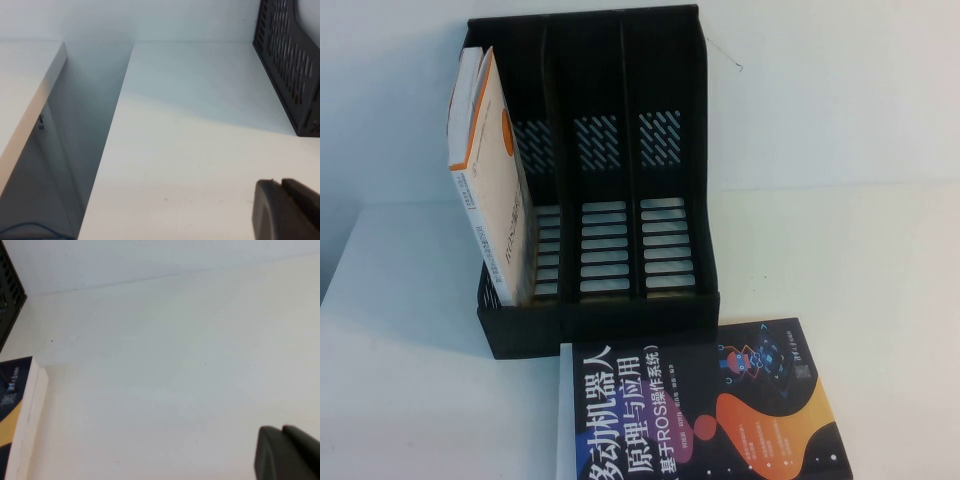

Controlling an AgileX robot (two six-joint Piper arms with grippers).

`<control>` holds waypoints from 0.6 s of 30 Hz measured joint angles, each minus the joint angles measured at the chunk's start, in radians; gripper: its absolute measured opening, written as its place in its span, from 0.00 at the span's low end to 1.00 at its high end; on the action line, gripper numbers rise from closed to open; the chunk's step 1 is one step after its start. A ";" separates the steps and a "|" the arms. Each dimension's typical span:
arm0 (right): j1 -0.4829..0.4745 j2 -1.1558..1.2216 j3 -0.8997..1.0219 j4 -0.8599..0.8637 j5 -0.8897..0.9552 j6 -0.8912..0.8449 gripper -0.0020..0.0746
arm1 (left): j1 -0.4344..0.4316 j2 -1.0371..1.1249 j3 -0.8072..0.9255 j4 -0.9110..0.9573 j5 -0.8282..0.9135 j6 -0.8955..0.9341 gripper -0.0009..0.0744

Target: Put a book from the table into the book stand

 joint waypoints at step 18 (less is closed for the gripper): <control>0.000 0.000 0.000 -0.079 0.000 -0.028 0.02 | 0.000 0.000 0.000 0.000 0.000 0.000 0.01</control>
